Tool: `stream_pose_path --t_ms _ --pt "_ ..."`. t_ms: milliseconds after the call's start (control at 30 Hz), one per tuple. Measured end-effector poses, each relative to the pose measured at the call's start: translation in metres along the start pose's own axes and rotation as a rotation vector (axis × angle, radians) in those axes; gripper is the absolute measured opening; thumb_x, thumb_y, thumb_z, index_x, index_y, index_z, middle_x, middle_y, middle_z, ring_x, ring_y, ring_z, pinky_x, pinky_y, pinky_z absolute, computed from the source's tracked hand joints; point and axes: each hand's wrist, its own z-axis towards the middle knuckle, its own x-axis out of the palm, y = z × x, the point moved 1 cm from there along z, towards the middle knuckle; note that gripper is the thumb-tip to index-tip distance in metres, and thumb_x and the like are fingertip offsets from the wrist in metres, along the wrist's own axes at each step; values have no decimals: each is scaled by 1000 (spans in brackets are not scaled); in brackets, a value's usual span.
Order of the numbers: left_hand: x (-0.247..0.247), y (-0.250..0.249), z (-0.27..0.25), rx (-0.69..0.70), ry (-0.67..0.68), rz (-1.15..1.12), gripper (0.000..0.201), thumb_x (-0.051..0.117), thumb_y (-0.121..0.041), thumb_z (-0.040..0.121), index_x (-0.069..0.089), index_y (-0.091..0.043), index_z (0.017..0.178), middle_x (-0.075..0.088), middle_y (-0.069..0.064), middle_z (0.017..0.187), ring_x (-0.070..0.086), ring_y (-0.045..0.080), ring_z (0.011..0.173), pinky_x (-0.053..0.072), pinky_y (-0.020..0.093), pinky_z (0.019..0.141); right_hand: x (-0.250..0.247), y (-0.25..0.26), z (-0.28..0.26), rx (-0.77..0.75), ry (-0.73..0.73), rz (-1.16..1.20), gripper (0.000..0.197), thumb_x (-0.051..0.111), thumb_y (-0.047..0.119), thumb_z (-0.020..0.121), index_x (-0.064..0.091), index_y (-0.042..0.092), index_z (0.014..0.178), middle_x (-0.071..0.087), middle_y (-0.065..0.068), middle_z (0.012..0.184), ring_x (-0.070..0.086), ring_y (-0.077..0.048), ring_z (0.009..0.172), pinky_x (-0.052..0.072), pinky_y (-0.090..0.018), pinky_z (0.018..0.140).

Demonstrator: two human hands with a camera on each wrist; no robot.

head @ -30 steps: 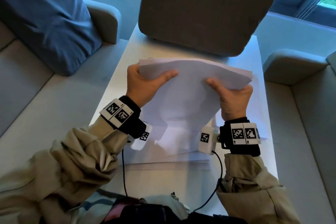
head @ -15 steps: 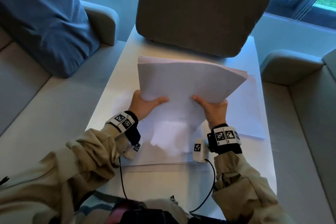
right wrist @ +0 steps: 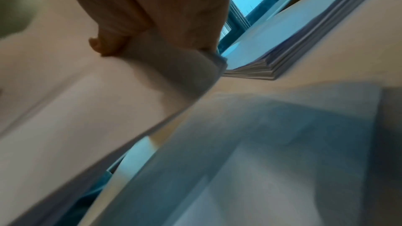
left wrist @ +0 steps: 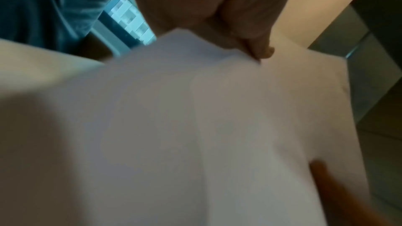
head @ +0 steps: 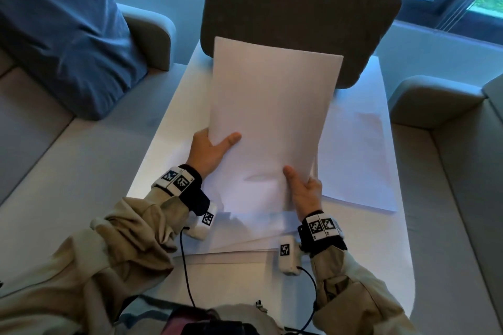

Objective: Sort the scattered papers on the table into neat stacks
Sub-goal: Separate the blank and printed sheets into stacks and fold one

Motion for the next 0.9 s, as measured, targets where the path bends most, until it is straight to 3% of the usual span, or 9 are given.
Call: stream_pose_path --t_ms 133,300,400,467,567,633,700,833,900 --pt "3 25 -20 -33 161 95 20 66 -22 86 59 -21 105 63 -12 98 58 -17 80 45 7 75 -6 12 9 -72 -92 10 20 71 20 83 69 5 97 69 -1 84 65 -7 71 53 -13 62" --pt "8 33 -27 -32 140 145 21 63 -24 89 61 -14 107 66 3 102 62 18 92 47 33 92 -14 15 17 -216 -97 -210 23 65 24 89 63 9 106 68 -10 102 64 -17 86 55 -22 76" --pt "10 35 -20 -32 132 243 44 61 -37 88 60 -2 115 67 10 87 55 27 66 50 34 76 -17 13 18 -197 -93 -395 30 54 31 95 56 6 112 63 -11 112 59 -26 102 48 -39 92" --pt "14 36 -15 -71 164 309 50 59 -46 86 56 1 105 51 1 63 34 19 48 38 27 54 -22 12 16 -158 -86 -476 31 46 31 98 52 4 112 60 -10 108 54 -24 98 43 -33 86" --pt "26 33 -11 -91 179 391 39 54 -45 90 55 -6 95 42 3 57 36 18 46 34 30 53 -33 17 13 -163 -125 -551 23 41 26 101 49 5 98 54 -6 93 47 -20 85 32 -25 71" --pt "41 30 -11 -110 211 411 60 49 -45 94 44 2 132 63 22 102 61 31 88 47 39 80 -45 21 15 -178 -154 -590 20 41 24 101 44 7 90 53 -7 88 47 -21 82 30 -25 68" --pt "60 26 -14 -149 254 406 67 44 -43 97 24 0 145 44 17 140 46 31 124 38 34 100 -63 25 23 -184 -181 -633 21 42 23 101 44 7 87 52 -9 87 47 -22 80 30 -26 68" --pt "107 18 -18 -174 387 459 54 34 -29 102 16 0 144 50 3 76 50 13 64 37 20 54 -111 31 39 -158 -260 -738 30 44 27 100 48 3 82 56 -17 87 45 -25 78 30 -28 68" --pt "131 18 -18 -178 467 477 46 31 -23 102 20 2 139 42 0 68 42 13 55 32 19 45 -137 33 47 -141 -286 -791 34 44 26 100 51 -1 81 59 -25 90 50 -31 79 29 -29 68"
